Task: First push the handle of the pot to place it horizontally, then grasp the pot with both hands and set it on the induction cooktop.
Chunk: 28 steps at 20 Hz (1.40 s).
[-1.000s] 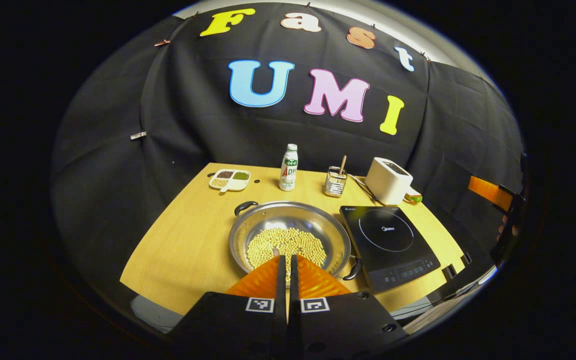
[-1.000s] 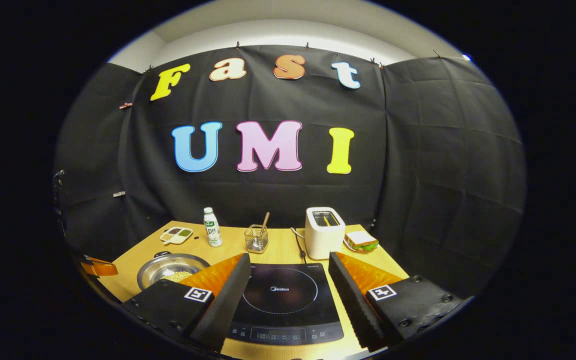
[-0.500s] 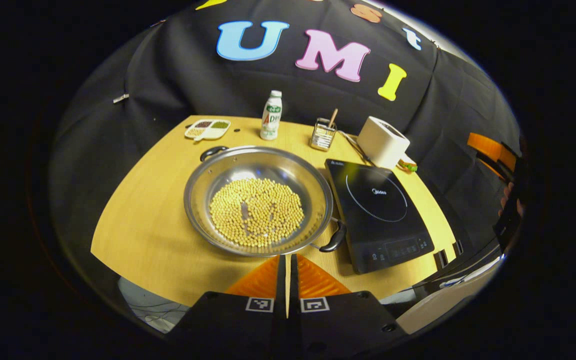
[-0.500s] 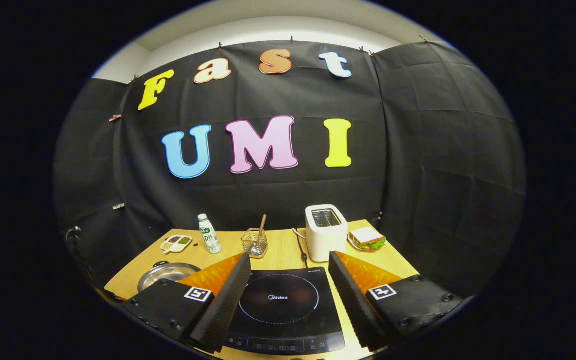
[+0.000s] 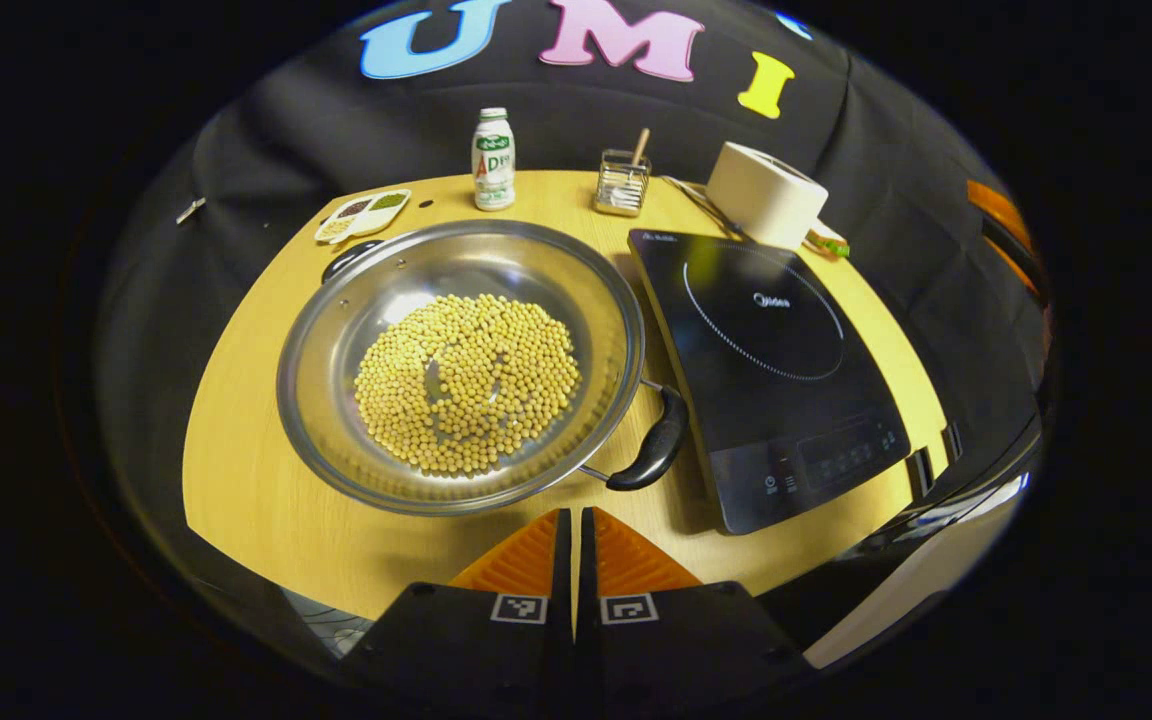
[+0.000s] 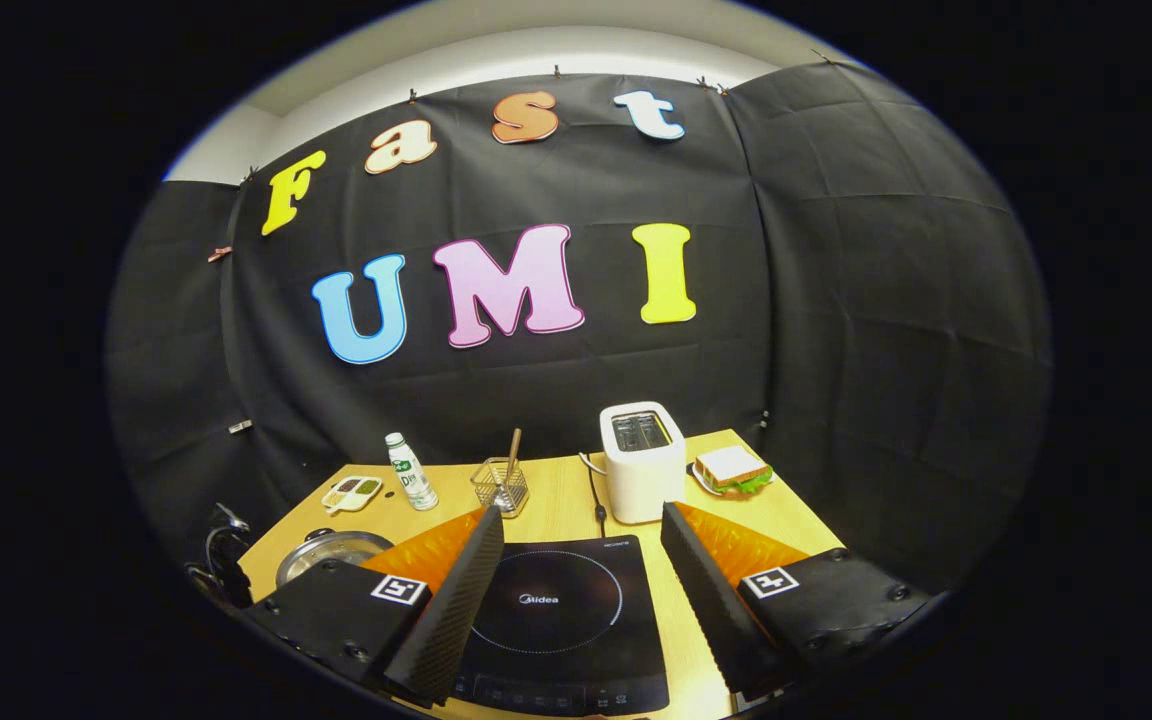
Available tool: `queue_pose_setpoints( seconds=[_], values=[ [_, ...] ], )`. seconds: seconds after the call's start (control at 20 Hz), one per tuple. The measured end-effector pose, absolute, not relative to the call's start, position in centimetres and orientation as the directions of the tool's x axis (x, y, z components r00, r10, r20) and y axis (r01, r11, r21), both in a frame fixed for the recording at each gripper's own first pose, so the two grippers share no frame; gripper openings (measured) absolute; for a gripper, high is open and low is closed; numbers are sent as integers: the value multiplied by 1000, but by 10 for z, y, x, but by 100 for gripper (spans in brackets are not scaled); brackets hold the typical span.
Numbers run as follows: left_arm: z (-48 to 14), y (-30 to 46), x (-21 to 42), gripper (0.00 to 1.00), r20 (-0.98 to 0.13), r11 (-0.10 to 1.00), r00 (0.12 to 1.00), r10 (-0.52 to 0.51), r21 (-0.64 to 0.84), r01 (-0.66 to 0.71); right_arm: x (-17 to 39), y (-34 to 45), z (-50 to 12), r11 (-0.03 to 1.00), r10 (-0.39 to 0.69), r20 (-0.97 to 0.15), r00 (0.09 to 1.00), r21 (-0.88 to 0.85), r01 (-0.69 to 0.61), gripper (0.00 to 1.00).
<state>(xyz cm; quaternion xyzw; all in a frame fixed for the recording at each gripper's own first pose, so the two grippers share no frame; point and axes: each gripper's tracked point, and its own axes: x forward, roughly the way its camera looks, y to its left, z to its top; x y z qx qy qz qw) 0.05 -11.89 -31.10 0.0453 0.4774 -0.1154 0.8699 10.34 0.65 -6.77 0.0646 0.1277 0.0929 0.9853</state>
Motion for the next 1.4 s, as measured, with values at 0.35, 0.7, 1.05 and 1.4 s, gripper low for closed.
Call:
queue_pose_setpoints(
  seconds=[0.35,0.7,1.05,1.4],
  values=[
    [-328,-140,16,5,-878,958,457,-143,-8,286,115,-23,-73,975,185,-248,951,168,-145,98],
    [-330,-162,40,5,-879,948,452,-151,1,319,124,-43,-73,982,157,-243,957,145,-125,98],
    [-328,-176,69,5,-876,940,451,-172,-9,341,133,-56,-77,987,123,-251,960,127,-94,98],
    [-328,-185,95,5,-872,937,450,-193,-28,348,135,-68,-79,992,87,-256,963,106,-62,98]
  ],
)
